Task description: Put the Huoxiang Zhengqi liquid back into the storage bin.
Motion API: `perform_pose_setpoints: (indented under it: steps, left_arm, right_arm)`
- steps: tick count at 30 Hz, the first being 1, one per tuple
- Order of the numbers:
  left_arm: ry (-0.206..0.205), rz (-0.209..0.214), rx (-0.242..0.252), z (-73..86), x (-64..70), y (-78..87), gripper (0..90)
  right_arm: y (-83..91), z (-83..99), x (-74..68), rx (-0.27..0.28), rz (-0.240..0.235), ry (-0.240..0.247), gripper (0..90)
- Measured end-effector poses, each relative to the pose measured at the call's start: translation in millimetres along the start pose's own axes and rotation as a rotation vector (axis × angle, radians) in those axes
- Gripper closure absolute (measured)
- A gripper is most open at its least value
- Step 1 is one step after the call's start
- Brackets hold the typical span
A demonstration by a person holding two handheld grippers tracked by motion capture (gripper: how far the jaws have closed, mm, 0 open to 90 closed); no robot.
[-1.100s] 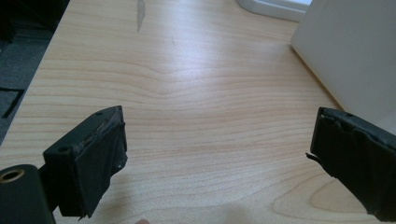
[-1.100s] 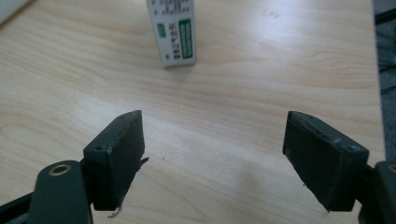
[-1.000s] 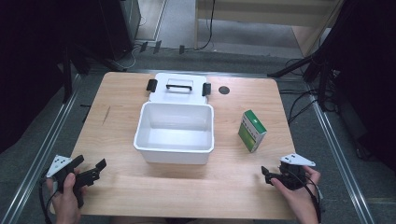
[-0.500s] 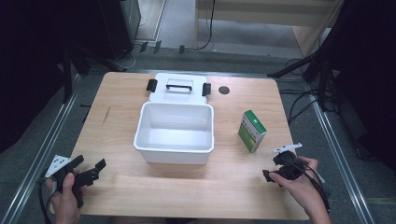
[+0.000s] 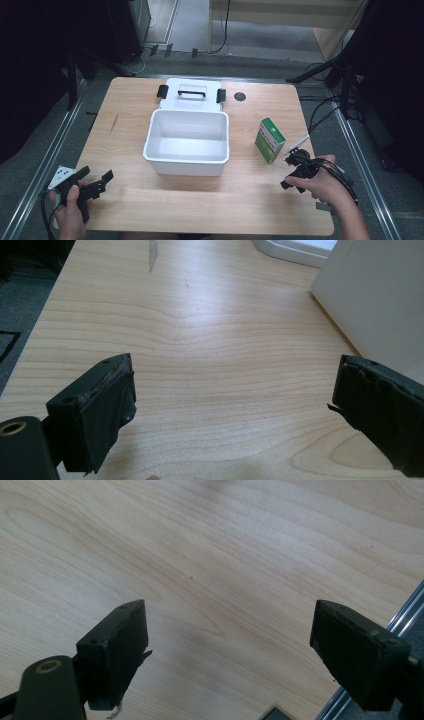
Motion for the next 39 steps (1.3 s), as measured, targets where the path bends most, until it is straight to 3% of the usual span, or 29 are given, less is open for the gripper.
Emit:
perform_pose_setpoints:
  steps: [4, 19, 26, 39]
  left_arm:
    - [0.005, 0.001, 0.0, -0.1, -0.1, -0.2, 4.5]
    - [0.015, 0.007, -0.004, 0.1, -0.5, -0.9, 4.5]
    - [0.016, 0.007, -0.009, 0.3, -0.6, -1.0, 4.5]
    - [0.019, 0.009, -0.007, 0.0, -0.7, -1.3, 4.5]
  right_arm:
    - [11.1, -13.2, -1.1, -0.02, -0.003, 0.002, 16.0]
    - [33.6, -49.7, 3.0, -0.012, 0.016, -0.006, 20.5]
    - [41.0, -66.5, 1.6, -0.013, -0.028, 0.004, 28.5]
    - [48.2, -96.5, 0.0, 0.003, -0.043, 0.046, 35.0]
Point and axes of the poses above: each handheld gripper's, and its own axes: y roughly backward along the jaws, z roughly out of its underside, x roughly to its right, the point moved 10 cm from there along -y, roughly forward along the jaws, and after that the axes turned 3 degrees about y, right-handed, at the moved point
